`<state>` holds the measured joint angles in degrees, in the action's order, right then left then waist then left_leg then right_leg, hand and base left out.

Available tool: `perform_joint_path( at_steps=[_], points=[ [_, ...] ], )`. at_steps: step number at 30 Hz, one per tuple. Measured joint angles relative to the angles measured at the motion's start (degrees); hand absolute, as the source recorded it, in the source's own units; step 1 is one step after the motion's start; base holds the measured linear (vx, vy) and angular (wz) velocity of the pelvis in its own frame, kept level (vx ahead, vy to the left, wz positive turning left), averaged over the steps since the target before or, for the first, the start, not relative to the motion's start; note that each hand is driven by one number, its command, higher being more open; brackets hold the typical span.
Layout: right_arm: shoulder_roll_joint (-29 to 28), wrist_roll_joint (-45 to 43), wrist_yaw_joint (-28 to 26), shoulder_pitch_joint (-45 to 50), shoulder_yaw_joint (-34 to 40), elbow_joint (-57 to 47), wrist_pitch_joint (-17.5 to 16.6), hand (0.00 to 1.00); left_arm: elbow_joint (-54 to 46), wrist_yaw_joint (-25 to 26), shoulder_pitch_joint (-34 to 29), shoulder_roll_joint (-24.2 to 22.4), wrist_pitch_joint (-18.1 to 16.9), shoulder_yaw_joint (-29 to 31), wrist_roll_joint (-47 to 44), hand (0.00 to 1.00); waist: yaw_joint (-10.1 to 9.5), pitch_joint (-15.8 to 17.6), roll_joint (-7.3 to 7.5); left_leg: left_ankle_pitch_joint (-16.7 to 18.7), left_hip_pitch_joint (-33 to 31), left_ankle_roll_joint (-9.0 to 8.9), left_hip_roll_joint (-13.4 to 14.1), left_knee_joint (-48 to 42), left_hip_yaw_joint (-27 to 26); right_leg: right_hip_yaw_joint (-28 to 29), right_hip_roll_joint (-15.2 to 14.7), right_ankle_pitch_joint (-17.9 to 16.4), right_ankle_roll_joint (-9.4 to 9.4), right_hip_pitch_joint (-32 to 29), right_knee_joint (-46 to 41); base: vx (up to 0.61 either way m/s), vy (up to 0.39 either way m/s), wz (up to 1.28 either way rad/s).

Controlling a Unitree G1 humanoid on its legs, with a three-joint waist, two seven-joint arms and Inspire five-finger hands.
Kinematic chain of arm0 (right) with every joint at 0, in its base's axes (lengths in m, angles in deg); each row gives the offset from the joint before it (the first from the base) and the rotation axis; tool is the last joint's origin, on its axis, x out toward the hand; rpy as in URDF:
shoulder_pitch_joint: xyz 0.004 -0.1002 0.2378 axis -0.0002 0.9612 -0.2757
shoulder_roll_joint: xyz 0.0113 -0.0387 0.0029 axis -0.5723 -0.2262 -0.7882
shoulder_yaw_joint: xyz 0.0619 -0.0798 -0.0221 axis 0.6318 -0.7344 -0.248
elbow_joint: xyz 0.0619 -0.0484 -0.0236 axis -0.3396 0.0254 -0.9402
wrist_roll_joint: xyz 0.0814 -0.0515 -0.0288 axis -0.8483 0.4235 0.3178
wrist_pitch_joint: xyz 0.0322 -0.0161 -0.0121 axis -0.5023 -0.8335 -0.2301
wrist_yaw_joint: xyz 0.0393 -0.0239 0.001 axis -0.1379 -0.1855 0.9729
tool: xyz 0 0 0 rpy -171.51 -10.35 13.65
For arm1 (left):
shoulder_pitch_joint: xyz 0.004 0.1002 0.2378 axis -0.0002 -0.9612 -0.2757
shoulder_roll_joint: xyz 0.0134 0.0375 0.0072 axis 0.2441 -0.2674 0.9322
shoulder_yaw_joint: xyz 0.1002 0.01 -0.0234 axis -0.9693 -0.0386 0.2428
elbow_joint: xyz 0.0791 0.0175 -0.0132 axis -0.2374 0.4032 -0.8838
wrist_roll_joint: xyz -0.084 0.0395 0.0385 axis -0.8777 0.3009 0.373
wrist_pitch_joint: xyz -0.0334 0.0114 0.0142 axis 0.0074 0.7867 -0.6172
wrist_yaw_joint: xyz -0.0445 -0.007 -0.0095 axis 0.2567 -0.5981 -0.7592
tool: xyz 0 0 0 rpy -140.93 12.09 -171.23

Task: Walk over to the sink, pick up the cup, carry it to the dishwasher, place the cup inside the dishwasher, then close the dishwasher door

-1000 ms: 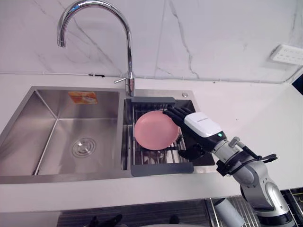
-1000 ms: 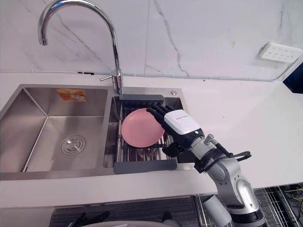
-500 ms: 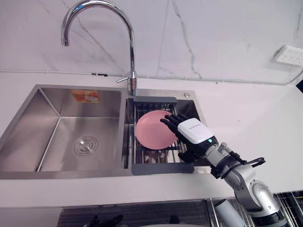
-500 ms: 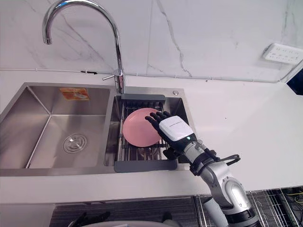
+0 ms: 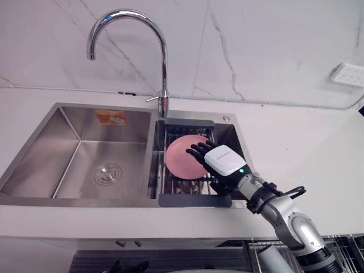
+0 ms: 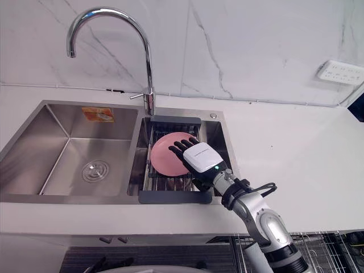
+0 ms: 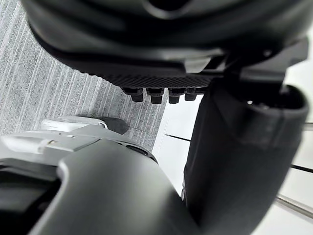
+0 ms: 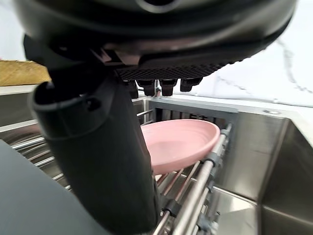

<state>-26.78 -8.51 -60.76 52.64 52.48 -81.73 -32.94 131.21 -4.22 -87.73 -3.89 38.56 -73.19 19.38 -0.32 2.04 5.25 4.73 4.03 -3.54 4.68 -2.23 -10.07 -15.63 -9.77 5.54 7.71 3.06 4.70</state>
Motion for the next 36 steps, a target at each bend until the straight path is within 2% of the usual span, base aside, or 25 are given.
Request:
perform_joint_path(
  at_steps=[6,12,13,19,21,24,29,36],
  points=[
    [0.13,0.92,-1.42,-3.6,-2.6,4.0,0.84,1.0,-0.09,-0.05,0.02,-0.08,0.21,0.03,0.01,1.0,-0.46,-0.2,-0.03,-0.2,0.0,-0.05,-0.03,0.11,0.29,-0.46,-0.01,0.03,-0.03,0.29,0.11,-0.04,-0.013,0.04],
    [0.14,2.59,-2.15,-4.97,-3.73,7.43,4.5,1.0,-0.16,-0.06,0.29,-0.16,0.44,0.05,0.03,1.0,-0.6,-0.08,-0.19,-0.68,-0.04,-0.08,-0.15,0.88,1.04,-1.03,-0.07,0.03,-0.02,0.26,0.11,-0.03,-0.012,0.05],
    [0.13,2.63,-2.14,-5.31,-3.8,8.16,5.08,0.0,-0.16,-0.06,0.32,-0.25,0.45,0.05,0.03,1.0,-0.66,-0.01,-0.29,-0.72,-0.04,-0.1,-0.18,0.92,1.12,-1.1,-0.09,0.04,-0.01,0.27,0.11,0.0,0.0,0.0],
    [0.12,3.27,-1.98,-5.95,-4.31,9.18,7.43,0.0,-0.2,-0.01,0.4,-0.47,0.47,0.12,0.03,1.0,-0.67,0.29,-0.73,-0.85,-0.12,-0.18,-0.21,0.94,1.44,-1.48,-0.14,0.05,0.01,0.4,0.11,-0.03,-0.011,0.03],
    [0.08,4.22,-0.39,-5.95,-4.35,9.6,7.94,0.0,-0.21,0.12,0.4,-0.55,0.41,0.16,0.04,1.0,-0.66,0.37,-0.85,-0.94,-0.16,-0.23,-0.21,0.98,1.51,-1.55,-0.14,0.05,0.01,0.4,0.11,-0.04,-0.013,0.02],
    [-0.18,5.66,4.51,-6.08,-4.35,10.27,8.63,0.0,-0.23,0.74,0.37,-0.76,-0.08,0.18,0.17,1.0,-0.67,0.53,-1.09,-1.26,-0.14,-0.28,-0.22,1.31,1.66,-1.71,-0.13,0.06,0.01,0.39,0.11,-0.04,-0.015,0.04],
    [-1.52,7.44,16.13,-6.64,-4.22,10.6,9.73,0.0,-0.34,2.79,0.18,-1.26,-1.88,0.41,1.75,1.0,-0.62,0.8,-1.51,-1.66,-0.09,-0.22,-0.25,1.78,1.74,-1.95,-0.12,0.09,0.03,0.36,0.11,-0.04,-0.013,0.03],
    [-1.73,7.03,23.8,-6.62,-2.75,11.09,9.95,0.0,-1.75,4.22,-0.77,-2.0,-3.14,0.52,3.07,1.0,-0.55,1.35,-2.27,-1.66,-0.07,-0.21,-0.37,1.78,1.77,-1.92,-0.13,0.13,0.07,0.39,0.1,-0.02,-0.006,0.0]
  ],
)
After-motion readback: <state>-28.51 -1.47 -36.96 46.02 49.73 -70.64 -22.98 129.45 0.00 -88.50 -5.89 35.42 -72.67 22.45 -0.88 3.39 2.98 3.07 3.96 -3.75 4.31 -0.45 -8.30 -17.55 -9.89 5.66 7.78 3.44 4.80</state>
